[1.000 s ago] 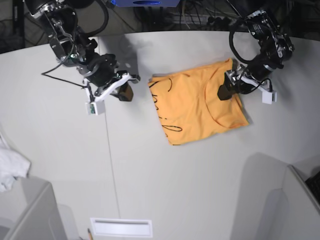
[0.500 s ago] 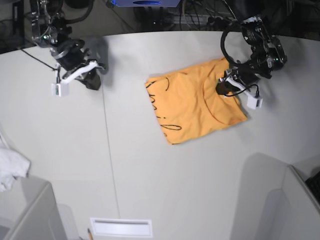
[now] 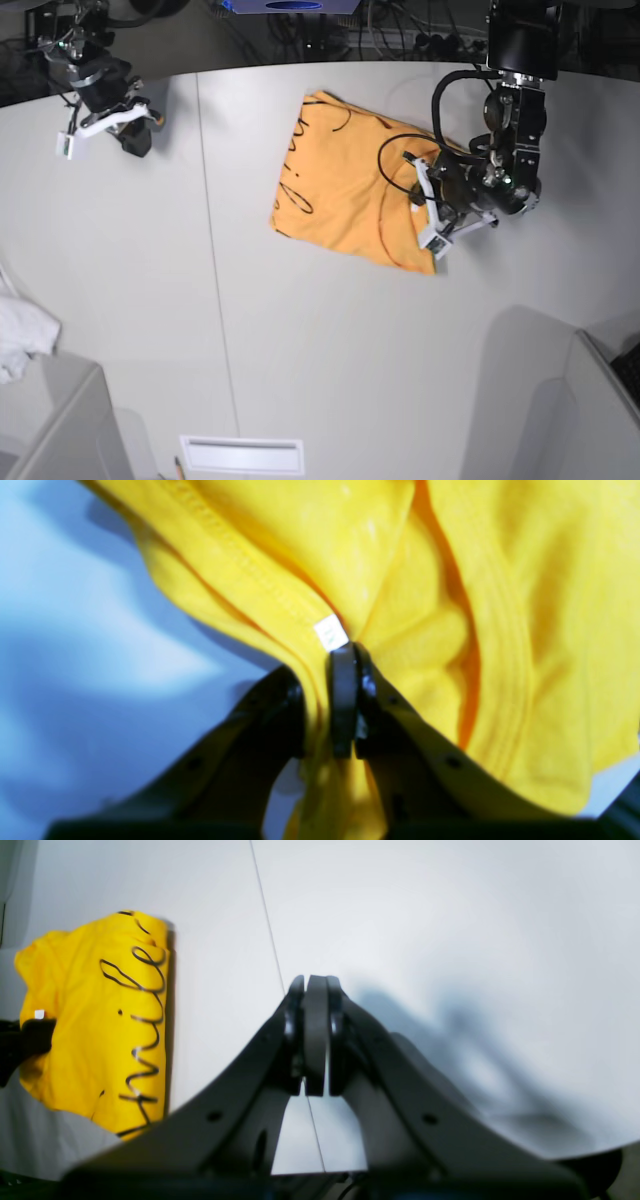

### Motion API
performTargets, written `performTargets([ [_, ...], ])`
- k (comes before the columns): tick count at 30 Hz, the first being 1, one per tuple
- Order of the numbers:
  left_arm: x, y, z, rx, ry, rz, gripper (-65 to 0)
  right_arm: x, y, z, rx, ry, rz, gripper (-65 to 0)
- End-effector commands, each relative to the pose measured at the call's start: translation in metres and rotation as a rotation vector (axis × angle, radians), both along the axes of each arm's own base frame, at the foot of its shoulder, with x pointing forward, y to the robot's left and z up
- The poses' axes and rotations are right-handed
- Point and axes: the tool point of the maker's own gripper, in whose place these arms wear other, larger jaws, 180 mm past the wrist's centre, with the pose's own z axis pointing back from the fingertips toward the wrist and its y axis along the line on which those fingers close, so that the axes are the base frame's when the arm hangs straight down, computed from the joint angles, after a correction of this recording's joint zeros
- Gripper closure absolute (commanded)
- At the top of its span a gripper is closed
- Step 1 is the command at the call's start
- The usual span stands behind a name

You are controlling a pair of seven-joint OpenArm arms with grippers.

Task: Fold the T-shirt properly
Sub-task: 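Drag and rotate the folded shirt with the left gripper to square it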

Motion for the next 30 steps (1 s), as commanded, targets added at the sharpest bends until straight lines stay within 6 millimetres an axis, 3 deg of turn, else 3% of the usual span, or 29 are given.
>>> performTargets([
  [1, 0.003, -0.004, 0.001, 0.05, -0.003, -0.056, 0.0, -0.005, -0.008, 0.001, -0.006, -0.006, -0.033, 0.0],
  [8, 0.013, -0.051, 0.001, 0.25, -0.087, -0.366, 0.0, -0.037, -0.038, -0.006, 0.008, 0.019, -0.254, 0.0],
  [11, 0.017, -0.076, 0.003, 0.282, -0.168, -0.492, 0.0, -0.051, -0.038, -0.012, 0.021, 0.045, -0.3, 0.0],
  [17, 0.018, -0.101, 0.003, 0.372, -0.311, -0.738, 0.0, -0.075, -0.046, -0.017, 0.028, 0.078, -0.397, 0.0],
  [20, 0.014, -0.122, 0.007, 0.334, -0.36, -0.87, 0.0, -0.078, -0.046, -0.018, 0.032, 0.08, -0.41, 0.0],
  [24, 0.015, -0.127, 0.004, 0.31, -0.353, -1.019, 0.0, -0.078, -0.045, -0.018, 0.034, 0.083, -0.41, 0.0],
  [30, 0.033, -0.136, 0.013, 0.261, -0.407, -1.033, 0.0, -0.077, -0.043, -0.019, 0.039, 0.084, -0.407, 0.0],
])
